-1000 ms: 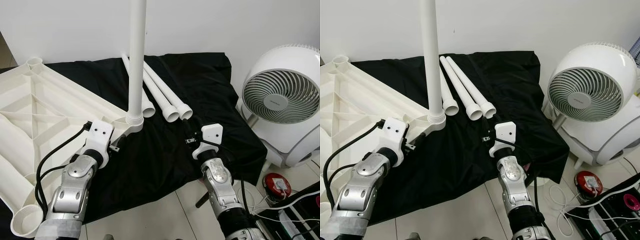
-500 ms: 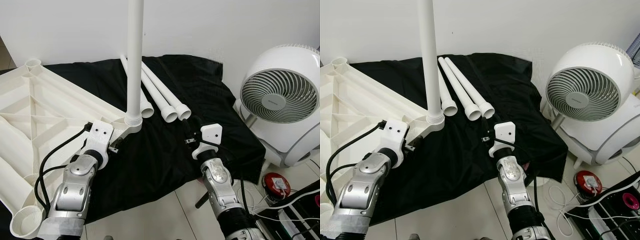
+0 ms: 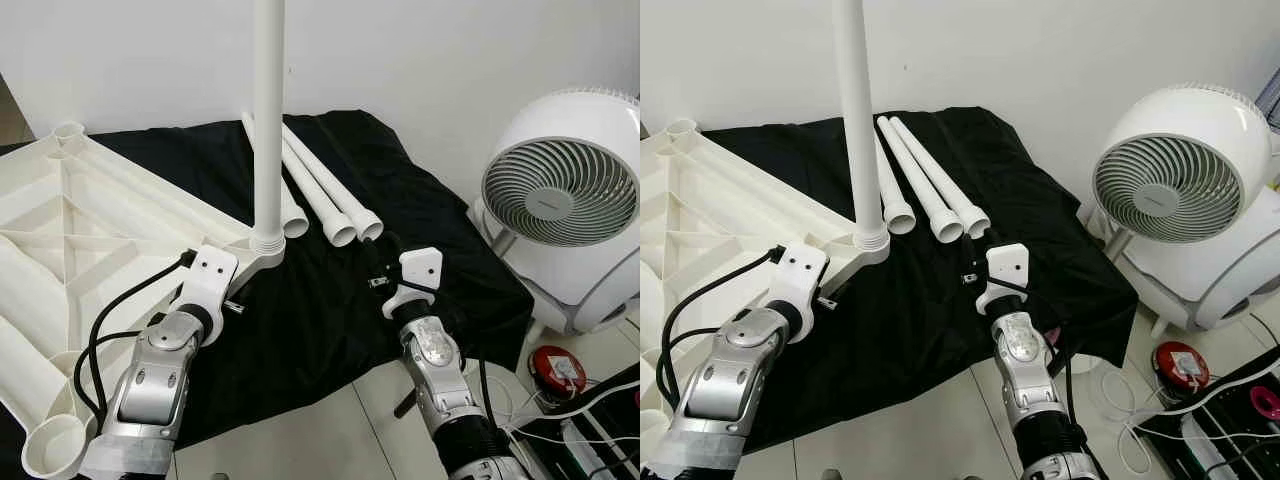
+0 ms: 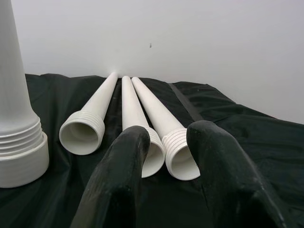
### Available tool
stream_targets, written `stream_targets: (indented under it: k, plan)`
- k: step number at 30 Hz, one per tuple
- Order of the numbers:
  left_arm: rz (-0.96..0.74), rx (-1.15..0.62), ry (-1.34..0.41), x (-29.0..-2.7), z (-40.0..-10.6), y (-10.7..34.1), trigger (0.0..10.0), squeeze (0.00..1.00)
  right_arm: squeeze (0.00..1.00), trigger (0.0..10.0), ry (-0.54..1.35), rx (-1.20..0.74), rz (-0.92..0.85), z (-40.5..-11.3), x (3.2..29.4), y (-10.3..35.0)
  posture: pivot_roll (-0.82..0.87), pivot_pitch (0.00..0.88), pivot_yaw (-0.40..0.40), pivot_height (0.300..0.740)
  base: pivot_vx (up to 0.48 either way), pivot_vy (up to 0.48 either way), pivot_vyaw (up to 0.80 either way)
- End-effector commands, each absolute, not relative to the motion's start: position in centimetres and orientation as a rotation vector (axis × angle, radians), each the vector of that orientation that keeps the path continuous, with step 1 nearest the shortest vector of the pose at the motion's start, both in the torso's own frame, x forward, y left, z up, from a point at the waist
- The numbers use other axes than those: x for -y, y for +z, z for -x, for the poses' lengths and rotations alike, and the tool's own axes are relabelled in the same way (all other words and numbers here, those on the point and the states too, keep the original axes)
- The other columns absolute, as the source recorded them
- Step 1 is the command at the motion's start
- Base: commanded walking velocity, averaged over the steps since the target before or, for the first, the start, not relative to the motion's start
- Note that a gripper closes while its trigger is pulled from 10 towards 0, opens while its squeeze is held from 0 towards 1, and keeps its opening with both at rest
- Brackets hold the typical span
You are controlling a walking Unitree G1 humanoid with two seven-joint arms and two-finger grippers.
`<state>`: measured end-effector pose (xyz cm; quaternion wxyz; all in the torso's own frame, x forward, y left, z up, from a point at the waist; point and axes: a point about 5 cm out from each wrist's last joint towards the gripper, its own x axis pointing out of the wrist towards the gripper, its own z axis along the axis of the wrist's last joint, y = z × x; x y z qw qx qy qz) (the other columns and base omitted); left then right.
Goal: Building children table
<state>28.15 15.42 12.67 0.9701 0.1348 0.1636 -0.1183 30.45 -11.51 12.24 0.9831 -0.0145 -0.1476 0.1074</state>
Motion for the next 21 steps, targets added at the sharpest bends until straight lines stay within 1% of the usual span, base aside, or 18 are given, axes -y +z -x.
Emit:
stream_targets:
  k: [1,5,8,9,10,11,12,13,14,20,21]
  plan:
    - [-0.289,-0.353,-0.219,-15.4,-28.1,12.4,10.0,0.00,0.00,10.0,0.206,0.300,0.026,-30.6,11.5,12.2,0.04,0.019,-0.029,0.740,0.000,0.000,0.00]
    - [-0.304,-0.418,-0.161,-15.9,-28.1,11.7,10.0,0.00,0.00,10.0,0.203,0.299,0.025,-30.6,11.6,12.2,0.03,0.021,-0.028,0.740,0.000,0.000,0.00]
    - [-0.307,-0.426,-0.151,-16.0,-28.1,11.6,10.0,0.00,0.00,10.0,0.203,0.299,0.025,-30.6,11.6,12.2,0.03,0.021,-0.028,0.740,0.000,0.000,0.00]
    - [-0.301,-0.440,-0.121,-16.2,-28.3,11.5,10.0,0.00,0.00,10.0,0.202,0.299,0.025,-30.6,11.6,12.2,0.03,0.022,-0.029,0.740,0.000,0.000,0.00]
    - [-0.299,-0.458,-0.100,-16.4,-28.5,11.4,6.4,0.00,0.00,10.0,0.202,0.300,0.025,-30.6,11.6,12.2,0.03,0.020,-0.029,0.740,0.000,0.000,0.00]
    - [-0.299,-0.458,-0.100,-16.4,-28.5,11.4,6.4,0.00,0.00,10.0,0.202,0.300,0.025,-30.6,11.6,12.2,0.03,0.020,-0.029,0.740,0.000,0.000,0.00]
    - [-0.294,-0.465,-0.078,-16.6,-28.6,11.4,4.6,0.00,0.00,10.0,0.202,0.300,0.025,-30.6,11.6,12.2,0.03,0.019,-0.029,0.740,0.000,0.000,0.00]
    - [-0.294,-0.465,-0.078,-16.6,-28.6,11.4,4.6,0.00,0.00,10.0,0.202,0.300,0.025,-30.6,11.6,12.2,0.03,0.019,-0.029,0.740,0.000,0.000,0.00]
    - [-0.288,-0.467,-0.063,-16.7,-28.7,11.4,0.0,0.00,0.00,10.0,0.202,0.301,0.025,-30.6,11.5,12.3,0.03,0.019,-0.029,0.740,0.000,0.000,0.00]
    - [-0.277,-0.450,-0.036,-17.0,-28.9,11.6,0.0,0.00,0.00,10.0,0.201,0.302,0.025,-30.6,11.5,12.3,0.03,0.015,-0.029,0.740,0.000,0.000,0.00]
    - [-0.272,-0.440,-0.010,-17.3,-29.0,11.8,0.0,0.00,0.00,10.0,0.199,0.303,0.027,-30.6,11.6,12.3,0.03,0.013,-0.028,0.740,0.000,0.000,0.00]
